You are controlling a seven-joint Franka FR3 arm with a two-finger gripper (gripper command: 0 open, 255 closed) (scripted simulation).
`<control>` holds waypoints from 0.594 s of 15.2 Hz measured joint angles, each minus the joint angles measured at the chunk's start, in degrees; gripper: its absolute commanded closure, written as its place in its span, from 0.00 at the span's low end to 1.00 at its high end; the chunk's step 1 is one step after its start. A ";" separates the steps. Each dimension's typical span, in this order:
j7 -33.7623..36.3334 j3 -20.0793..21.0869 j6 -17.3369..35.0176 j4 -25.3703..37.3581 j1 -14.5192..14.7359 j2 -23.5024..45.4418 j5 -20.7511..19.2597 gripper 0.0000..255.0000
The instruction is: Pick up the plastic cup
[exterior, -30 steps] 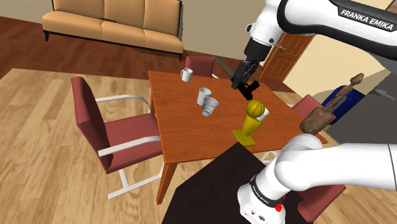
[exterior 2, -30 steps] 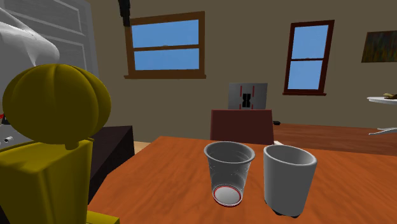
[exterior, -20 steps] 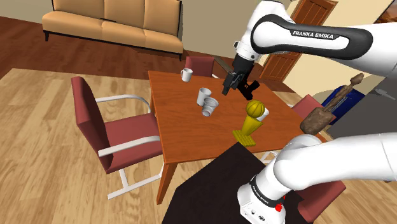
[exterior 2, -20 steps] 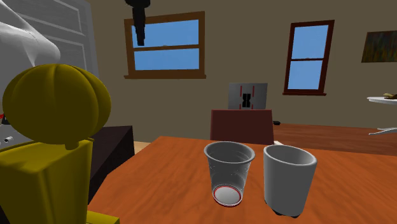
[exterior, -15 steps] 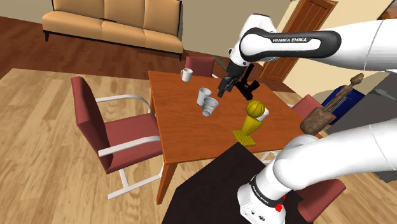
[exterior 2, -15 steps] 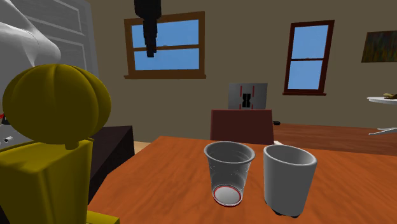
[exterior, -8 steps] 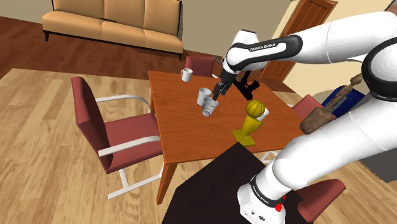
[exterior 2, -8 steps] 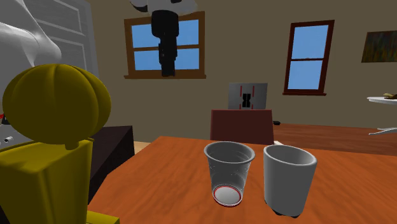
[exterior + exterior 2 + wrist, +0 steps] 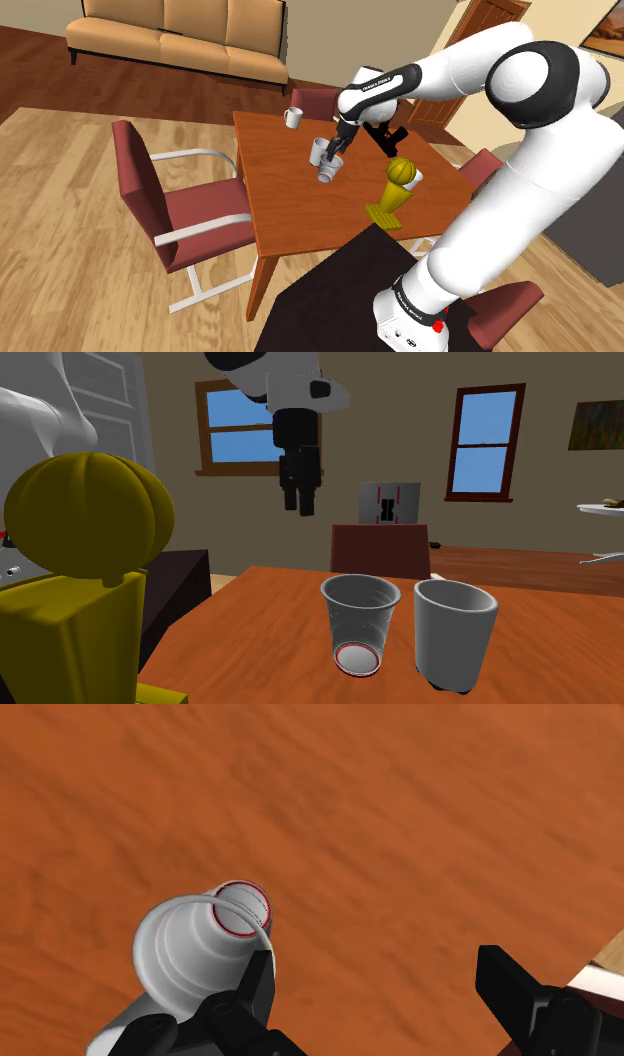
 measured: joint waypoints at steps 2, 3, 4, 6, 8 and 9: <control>-2.00 -0.23 1.65 2.64 -0.70 4.40 1.60 0.00; -3.14 -0.28 2.52 3.95 -1.20 6.63 2.48 0.00; -4.23 -0.31 2.98 5.49 -1.75 8.70 3.28 0.00; -5.66 -0.01 4.33 8.02 -2.56 12.67 4.69 0.00; -7.32 0.53 5.23 12.01 -3.78 17.66 6.33 0.00; -8.04 0.65 5.20 13.58 -4.40 19.24 6.80 0.00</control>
